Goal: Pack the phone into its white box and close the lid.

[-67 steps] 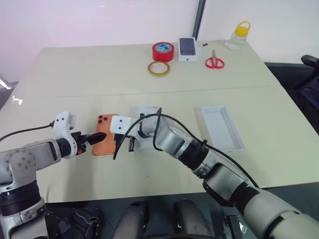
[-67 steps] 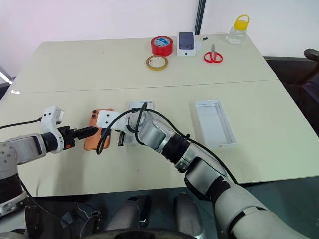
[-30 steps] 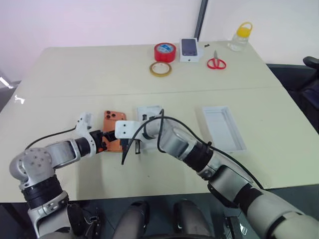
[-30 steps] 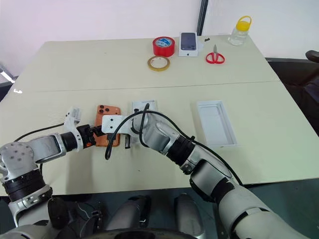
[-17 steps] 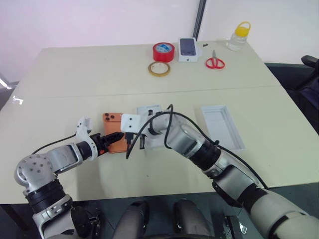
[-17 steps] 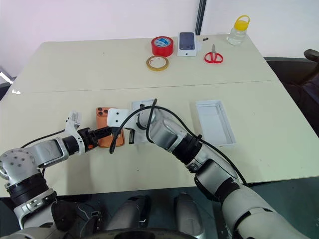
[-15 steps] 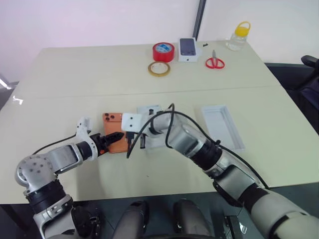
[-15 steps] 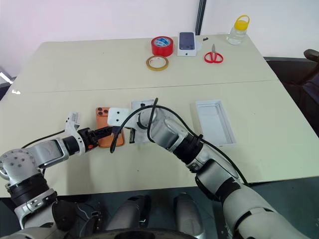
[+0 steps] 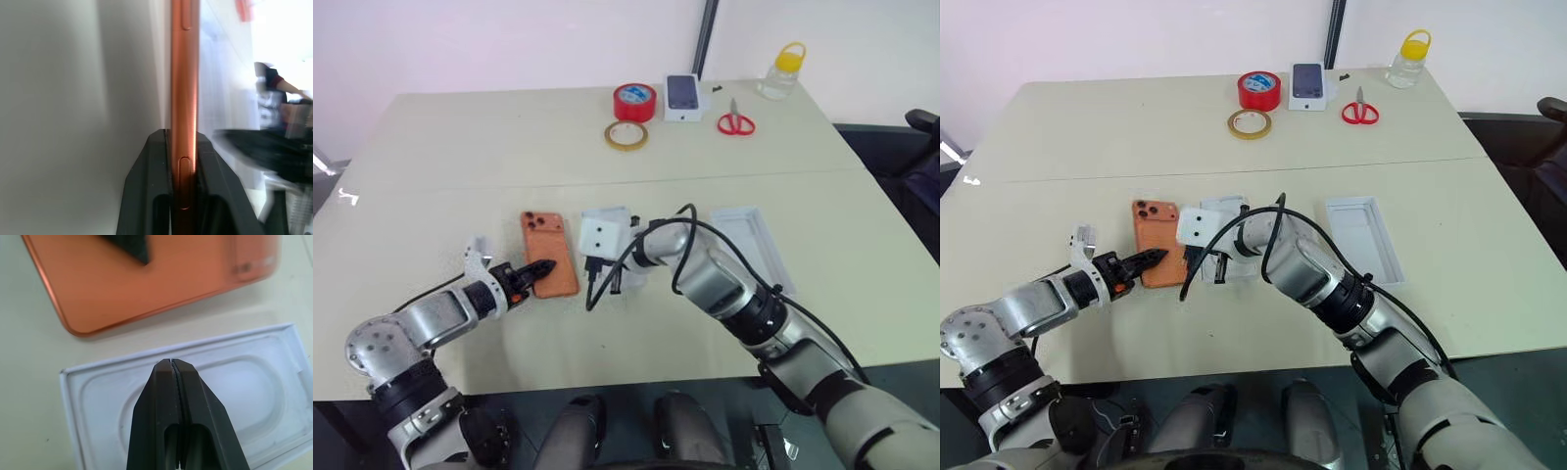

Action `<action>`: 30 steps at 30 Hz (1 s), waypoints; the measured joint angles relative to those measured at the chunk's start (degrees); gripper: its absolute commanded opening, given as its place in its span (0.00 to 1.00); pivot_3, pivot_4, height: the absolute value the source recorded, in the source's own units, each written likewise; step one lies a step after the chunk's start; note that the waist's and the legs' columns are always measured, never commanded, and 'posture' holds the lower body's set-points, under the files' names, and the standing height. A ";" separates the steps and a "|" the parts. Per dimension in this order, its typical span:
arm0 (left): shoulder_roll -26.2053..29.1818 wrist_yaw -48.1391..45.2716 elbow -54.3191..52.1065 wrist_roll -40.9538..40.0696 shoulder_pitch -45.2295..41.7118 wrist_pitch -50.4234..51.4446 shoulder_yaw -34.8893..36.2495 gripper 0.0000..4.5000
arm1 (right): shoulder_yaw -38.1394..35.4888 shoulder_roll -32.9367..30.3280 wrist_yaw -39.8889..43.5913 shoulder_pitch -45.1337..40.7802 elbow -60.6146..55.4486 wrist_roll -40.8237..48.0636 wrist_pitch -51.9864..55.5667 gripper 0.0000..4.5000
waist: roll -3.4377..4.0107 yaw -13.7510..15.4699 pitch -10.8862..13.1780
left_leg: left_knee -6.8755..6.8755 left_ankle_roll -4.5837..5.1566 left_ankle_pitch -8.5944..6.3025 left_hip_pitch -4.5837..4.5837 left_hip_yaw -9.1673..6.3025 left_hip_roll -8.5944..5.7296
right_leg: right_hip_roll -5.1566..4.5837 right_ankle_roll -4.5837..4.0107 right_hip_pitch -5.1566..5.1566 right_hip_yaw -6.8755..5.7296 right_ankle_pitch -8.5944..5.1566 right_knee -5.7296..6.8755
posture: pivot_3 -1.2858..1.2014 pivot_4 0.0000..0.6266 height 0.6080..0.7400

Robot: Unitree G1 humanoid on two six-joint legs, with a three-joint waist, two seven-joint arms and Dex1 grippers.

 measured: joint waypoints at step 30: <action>2.02 31.74 2.32 -38.69 0.75 -32.95 -34.29 0.02 | -19.25 -18.17 0.86 10.85 -11.08 13.80 -10.26 0.00 | -0.13 1.95 0.08 | 0.07 0.04 -0.02 -0.07 0.10 -0.02 | -0.05 0.01 0.03 0.08 0.00 -0.11 | 0.52 0.24 1.00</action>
